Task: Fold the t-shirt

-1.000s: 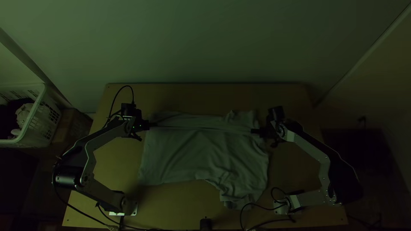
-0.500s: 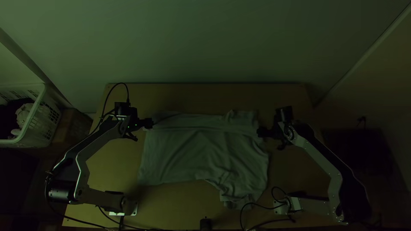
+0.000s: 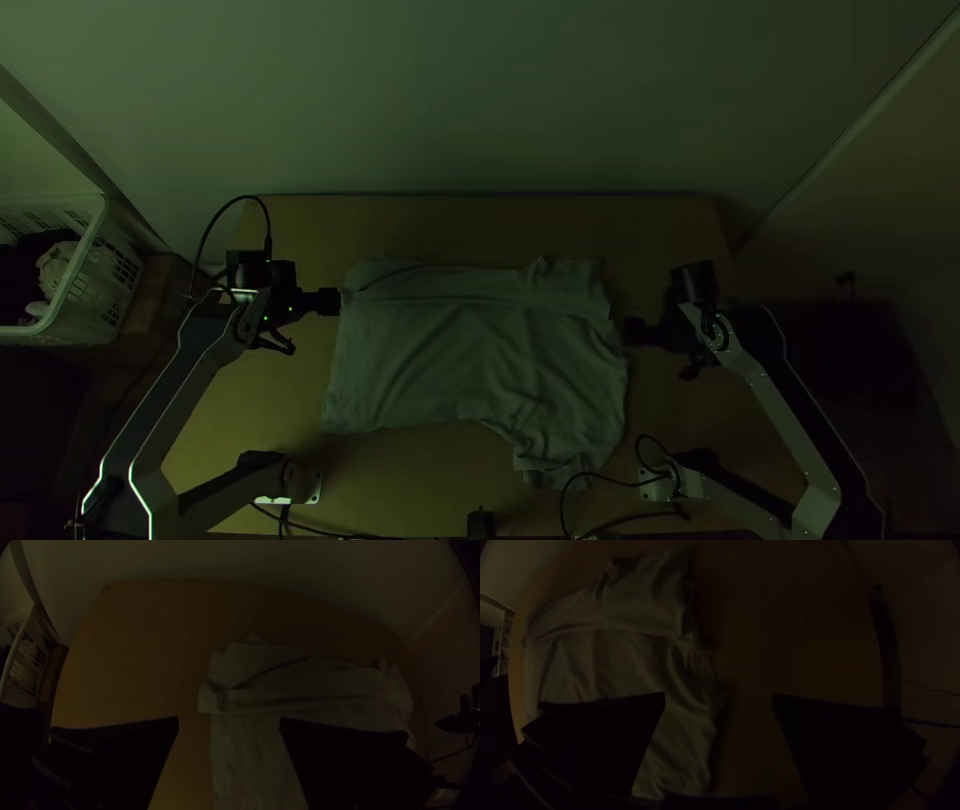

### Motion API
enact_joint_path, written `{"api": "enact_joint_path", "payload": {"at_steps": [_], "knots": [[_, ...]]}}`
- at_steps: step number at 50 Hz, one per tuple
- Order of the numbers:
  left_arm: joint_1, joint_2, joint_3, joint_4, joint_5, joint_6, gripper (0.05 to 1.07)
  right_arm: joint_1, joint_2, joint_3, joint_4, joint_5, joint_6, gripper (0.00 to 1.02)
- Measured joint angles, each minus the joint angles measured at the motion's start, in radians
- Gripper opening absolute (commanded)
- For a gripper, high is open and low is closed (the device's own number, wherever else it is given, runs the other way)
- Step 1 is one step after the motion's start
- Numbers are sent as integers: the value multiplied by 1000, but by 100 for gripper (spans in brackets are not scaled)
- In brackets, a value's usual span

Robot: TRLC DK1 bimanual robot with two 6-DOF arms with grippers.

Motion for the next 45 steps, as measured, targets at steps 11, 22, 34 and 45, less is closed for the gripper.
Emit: {"api": "enact_joint_path", "payload": {"at_steps": [11,22,34,45], "knots": [[0,-107,-40,-164,28,6,103,57,-78,-14,-154,-35,67,99],[-1,-241,-113,-264,28,5,103,179,-123,-111,-225,-125,175,98],[-5,-323,-123,-392,28,-2,103,328,-127,-212,-237,-203,271,98],[-5,-353,-164,-488,53,-2,102,328,-111,-283,-200,-246,285,92]]}}
